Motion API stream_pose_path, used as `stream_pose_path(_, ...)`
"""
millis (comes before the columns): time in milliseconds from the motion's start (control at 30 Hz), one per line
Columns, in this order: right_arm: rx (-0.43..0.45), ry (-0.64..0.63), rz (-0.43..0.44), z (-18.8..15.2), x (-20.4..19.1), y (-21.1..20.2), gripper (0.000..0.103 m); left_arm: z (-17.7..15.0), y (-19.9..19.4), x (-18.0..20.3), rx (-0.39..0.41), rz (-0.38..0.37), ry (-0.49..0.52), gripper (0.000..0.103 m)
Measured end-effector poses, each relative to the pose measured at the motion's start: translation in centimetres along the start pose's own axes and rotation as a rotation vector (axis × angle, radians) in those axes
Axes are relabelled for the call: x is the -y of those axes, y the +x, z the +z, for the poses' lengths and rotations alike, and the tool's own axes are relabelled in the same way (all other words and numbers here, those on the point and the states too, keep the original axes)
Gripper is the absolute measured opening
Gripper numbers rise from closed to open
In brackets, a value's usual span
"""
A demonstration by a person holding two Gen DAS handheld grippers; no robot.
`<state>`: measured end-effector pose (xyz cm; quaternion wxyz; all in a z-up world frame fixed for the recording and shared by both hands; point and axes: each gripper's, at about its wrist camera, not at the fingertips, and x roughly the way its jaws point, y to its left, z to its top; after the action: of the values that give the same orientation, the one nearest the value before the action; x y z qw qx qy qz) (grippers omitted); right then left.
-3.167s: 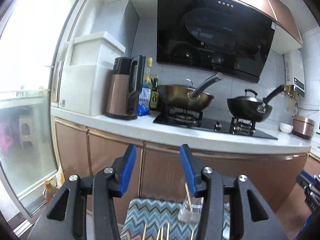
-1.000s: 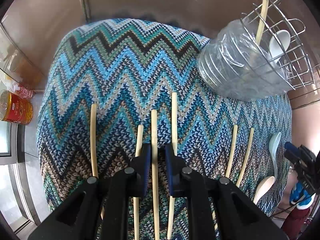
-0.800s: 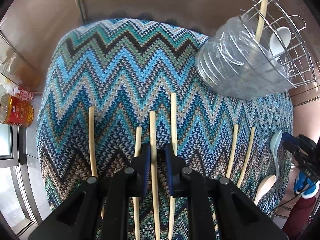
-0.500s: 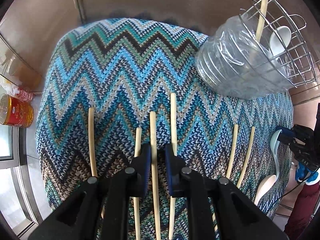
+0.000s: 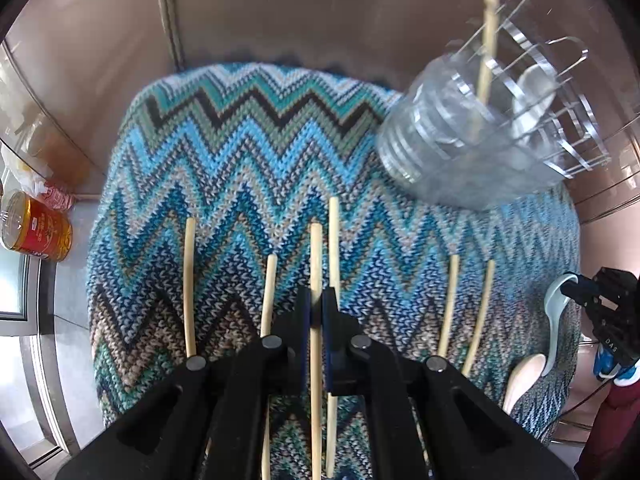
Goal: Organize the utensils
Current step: 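Grasp another chopstick with the left tool while the right tool grasps a white spoon, then lift both utensils over the holder and release them inside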
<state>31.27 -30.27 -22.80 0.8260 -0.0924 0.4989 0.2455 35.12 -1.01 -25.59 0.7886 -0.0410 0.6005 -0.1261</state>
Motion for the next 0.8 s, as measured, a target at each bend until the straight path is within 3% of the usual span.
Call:
stream_pose_path(133,0.07,0.017,-0.075,-1.0,-0.9,-3.5,0.006,-1.5,-2.7,0.2,0.069,-0.005,0.007,0.005)
stream_pose_path(467,0.221,0.076,-0.155,-2.7,-4.6,-11.1,0.006,-5.2,-10.7,-0.3,0.204,-0.047,0.004,0.005)
stream_pose_path(800,0.414,0.097,-0.22,-3.4,-10.4,-18.2,0.006,-8.4,-19.7,1.1,0.425,-0.09,0.017,0.005)
